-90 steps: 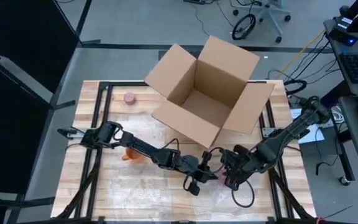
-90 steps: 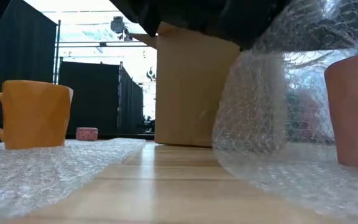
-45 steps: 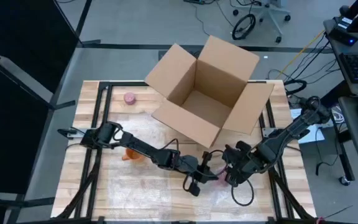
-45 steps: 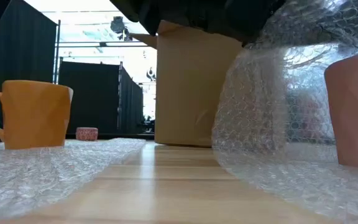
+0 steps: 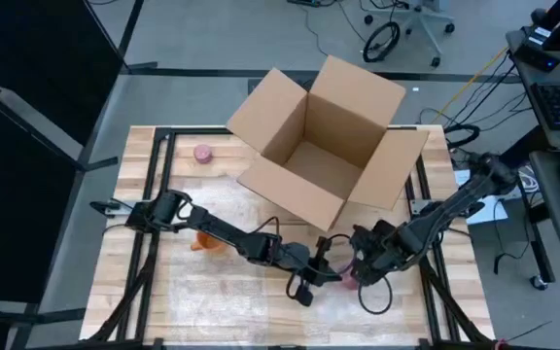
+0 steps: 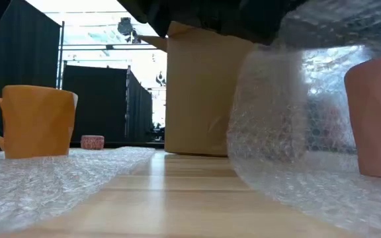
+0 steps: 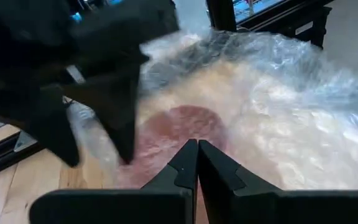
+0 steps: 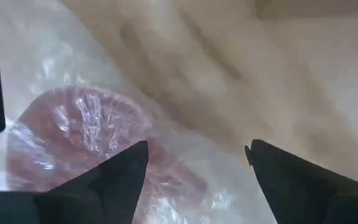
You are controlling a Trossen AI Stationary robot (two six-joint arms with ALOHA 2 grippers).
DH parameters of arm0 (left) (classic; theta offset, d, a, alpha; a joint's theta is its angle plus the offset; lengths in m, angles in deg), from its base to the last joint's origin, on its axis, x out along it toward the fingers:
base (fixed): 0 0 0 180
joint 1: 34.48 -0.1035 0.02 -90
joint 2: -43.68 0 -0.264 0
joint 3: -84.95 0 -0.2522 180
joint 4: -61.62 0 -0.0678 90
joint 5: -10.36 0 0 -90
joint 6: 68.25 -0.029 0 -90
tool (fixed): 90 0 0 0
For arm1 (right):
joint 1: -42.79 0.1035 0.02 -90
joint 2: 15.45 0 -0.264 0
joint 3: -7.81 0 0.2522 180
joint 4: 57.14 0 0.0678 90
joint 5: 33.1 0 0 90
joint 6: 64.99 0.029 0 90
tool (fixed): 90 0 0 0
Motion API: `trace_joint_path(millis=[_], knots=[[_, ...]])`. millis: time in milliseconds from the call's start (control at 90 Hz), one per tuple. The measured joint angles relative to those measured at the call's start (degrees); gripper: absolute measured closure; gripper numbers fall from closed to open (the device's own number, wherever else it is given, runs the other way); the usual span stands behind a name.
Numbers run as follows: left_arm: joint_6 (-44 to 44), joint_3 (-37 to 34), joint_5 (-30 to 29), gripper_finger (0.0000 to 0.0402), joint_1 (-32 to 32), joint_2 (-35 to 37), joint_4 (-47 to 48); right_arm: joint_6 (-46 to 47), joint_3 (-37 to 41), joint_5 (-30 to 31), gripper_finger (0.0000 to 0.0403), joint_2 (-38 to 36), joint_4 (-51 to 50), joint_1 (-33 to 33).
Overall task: Wrap mug
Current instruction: Wrap the pink mug in the bubble wrap
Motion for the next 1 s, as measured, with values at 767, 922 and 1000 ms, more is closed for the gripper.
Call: trace_joint_path(millis=[767, 922, 1000], knots=[[0.0, 0.0, 0.2, 0.0402, 0.1, 0.0, 2.4, -4.2, 1.4, -7.8, 0.0143, 13.1, 7.7, -3.8], [-0.3, -0.1, 0.4, 0.0402, 0.1, 0.0, 4.1, -4.9, 1.2, -8.6, 0.0144, 16.1, 8.7, -3.8], [-0.5, -0.1, 0.4, 0.0402, 0.1, 0.0, 4.8, -4.9, 1.2, -8.8, 0.0144, 16.2, 8.9, -4.1]])
